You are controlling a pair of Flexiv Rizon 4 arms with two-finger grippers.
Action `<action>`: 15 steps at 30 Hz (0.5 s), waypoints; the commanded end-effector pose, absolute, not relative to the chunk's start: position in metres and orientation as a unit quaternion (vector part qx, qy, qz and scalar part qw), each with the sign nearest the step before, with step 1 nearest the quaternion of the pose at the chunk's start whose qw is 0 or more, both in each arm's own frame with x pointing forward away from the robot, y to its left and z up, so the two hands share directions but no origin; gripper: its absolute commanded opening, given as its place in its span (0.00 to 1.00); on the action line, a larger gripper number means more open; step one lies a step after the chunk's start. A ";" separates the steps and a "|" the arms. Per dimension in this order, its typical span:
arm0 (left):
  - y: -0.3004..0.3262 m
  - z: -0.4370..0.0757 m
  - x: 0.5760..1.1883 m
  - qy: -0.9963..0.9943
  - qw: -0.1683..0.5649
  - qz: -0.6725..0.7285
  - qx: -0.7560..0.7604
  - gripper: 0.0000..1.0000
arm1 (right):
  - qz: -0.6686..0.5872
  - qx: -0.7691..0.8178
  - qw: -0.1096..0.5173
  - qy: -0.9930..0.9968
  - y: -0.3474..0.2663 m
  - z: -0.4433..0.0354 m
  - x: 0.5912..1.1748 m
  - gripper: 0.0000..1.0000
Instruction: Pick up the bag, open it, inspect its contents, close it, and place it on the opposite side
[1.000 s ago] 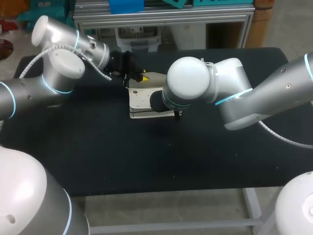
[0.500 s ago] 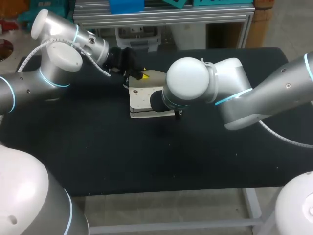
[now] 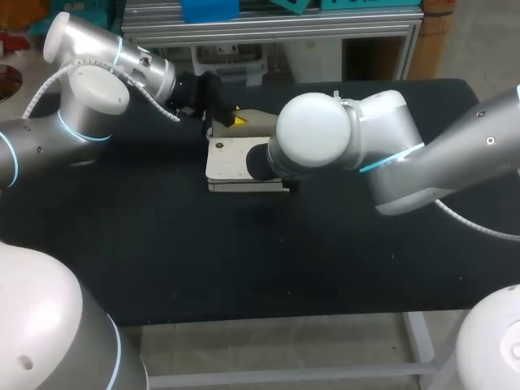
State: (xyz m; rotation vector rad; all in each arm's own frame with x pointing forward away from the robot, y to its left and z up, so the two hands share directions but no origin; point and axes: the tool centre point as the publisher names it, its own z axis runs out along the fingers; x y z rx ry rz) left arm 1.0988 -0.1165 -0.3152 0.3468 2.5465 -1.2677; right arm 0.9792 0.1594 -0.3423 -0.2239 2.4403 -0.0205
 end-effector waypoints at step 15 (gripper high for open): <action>-0.111 -0.280 1.090 0.887 0.117 -0.436 0.096 0.00 | -0.012 -0.077 0.383 0.920 0.135 -0.294 0.960 1.00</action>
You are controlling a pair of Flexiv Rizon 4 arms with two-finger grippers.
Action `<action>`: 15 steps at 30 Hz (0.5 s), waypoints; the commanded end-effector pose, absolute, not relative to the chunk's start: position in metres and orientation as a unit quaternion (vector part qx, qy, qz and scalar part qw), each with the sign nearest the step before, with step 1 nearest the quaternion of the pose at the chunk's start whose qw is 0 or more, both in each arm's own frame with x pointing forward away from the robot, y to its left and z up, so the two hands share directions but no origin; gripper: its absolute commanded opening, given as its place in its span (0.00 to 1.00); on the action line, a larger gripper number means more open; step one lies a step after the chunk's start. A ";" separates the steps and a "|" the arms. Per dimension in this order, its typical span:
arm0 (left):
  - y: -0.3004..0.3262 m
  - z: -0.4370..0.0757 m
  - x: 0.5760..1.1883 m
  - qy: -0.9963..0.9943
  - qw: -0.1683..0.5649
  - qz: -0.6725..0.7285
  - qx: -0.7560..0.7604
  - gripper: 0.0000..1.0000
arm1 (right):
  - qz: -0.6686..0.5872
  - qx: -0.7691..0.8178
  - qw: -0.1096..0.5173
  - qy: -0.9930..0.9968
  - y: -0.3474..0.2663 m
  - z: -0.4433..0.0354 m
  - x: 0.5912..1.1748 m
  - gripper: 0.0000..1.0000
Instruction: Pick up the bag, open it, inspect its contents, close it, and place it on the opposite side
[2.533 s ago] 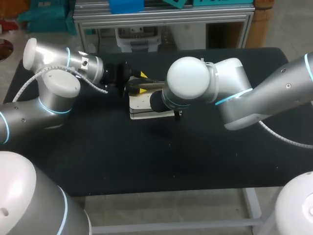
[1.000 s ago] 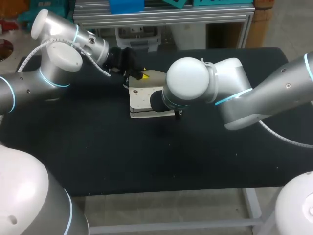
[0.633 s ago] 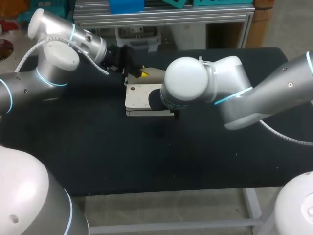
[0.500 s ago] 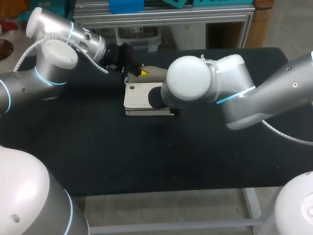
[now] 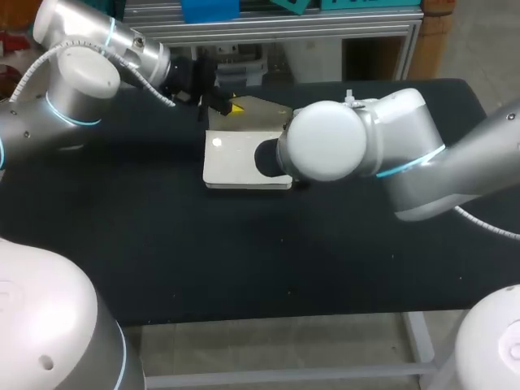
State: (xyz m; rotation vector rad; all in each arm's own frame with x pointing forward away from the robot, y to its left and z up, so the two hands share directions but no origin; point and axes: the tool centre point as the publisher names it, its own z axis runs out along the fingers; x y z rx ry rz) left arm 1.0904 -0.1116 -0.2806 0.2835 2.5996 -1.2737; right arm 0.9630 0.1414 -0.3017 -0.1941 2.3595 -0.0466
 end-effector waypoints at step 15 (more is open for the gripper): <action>-0.109 -0.270 1.087 0.879 0.130 -0.449 0.094 0.00 | -0.024 -0.085 0.415 0.905 0.132 -0.251 0.968 0.33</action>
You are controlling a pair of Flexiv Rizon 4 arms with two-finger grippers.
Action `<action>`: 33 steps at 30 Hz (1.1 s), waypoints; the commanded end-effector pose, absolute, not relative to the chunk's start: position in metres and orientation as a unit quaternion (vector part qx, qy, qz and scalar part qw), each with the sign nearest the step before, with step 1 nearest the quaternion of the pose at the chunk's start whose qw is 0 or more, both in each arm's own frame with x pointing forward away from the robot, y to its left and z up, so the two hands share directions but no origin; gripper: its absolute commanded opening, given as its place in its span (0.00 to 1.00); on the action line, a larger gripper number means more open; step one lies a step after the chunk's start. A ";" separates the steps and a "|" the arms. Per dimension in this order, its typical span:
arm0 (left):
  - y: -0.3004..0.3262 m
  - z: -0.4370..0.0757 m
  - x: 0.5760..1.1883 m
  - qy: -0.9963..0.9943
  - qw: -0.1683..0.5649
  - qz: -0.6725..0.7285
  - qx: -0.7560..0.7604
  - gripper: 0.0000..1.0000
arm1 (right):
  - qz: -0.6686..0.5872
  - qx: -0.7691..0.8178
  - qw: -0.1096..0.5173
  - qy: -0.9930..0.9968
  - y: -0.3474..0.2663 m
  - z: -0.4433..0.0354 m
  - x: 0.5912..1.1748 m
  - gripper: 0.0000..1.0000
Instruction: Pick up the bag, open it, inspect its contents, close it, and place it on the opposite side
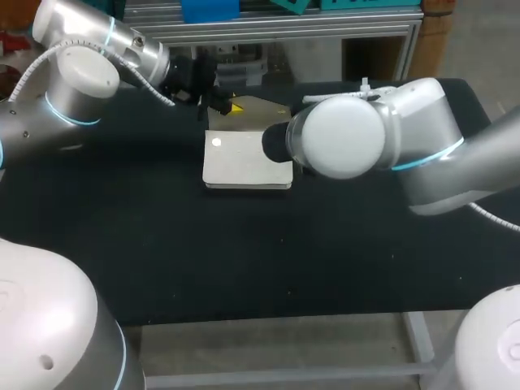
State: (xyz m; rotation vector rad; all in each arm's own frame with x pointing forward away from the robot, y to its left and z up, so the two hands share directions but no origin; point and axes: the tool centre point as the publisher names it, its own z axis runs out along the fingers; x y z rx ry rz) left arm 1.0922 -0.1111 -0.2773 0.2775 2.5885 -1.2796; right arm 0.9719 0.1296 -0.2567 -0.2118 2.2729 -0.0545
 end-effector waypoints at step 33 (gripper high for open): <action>-0.154 -0.220 1.028 0.875 0.163 -0.454 0.043 0.00 | 0.003 -0.115 0.466 0.877 0.130 -0.241 1.010 0.00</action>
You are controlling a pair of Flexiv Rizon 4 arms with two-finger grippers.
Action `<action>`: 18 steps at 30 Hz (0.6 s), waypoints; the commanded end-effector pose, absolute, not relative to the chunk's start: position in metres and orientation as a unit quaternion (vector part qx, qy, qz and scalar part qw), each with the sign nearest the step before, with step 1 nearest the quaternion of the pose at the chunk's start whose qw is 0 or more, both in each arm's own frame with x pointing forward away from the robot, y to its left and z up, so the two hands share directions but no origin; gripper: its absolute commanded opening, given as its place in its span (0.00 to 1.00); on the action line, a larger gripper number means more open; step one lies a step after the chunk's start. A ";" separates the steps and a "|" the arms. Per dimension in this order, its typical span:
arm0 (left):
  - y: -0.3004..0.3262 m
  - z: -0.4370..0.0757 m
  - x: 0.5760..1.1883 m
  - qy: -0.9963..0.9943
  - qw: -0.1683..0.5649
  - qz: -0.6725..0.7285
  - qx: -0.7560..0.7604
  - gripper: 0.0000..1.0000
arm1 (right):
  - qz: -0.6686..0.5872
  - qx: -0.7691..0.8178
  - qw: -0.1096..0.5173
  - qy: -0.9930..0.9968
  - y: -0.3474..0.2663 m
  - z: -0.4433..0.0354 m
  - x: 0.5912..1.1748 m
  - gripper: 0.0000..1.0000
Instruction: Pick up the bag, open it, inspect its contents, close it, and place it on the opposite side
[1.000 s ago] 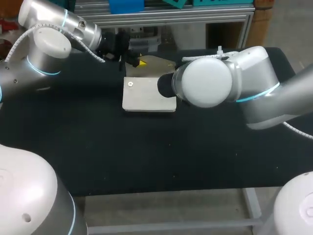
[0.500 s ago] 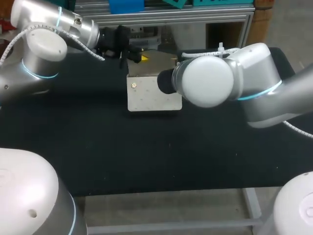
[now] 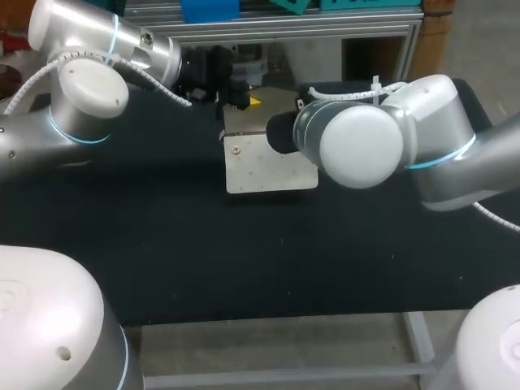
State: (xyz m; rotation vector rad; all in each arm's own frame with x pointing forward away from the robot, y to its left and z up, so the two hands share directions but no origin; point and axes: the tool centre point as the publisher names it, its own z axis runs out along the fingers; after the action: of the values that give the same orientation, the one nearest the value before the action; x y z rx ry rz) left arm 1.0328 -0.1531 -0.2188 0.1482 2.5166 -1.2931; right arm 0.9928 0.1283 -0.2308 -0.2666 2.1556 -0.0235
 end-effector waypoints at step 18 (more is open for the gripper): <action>-0.152 -0.221 1.038 0.865 0.166 -0.473 0.018 0.00 | 0.024 -0.124 0.435 0.891 0.149 -0.275 1.017 0.00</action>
State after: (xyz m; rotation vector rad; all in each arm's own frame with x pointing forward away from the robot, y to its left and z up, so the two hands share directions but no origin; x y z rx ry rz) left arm 1.0361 -0.1518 -0.2200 0.0514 2.4726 -1.3385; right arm 1.0196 0.1456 -0.2702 -0.3095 2.2196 0.0661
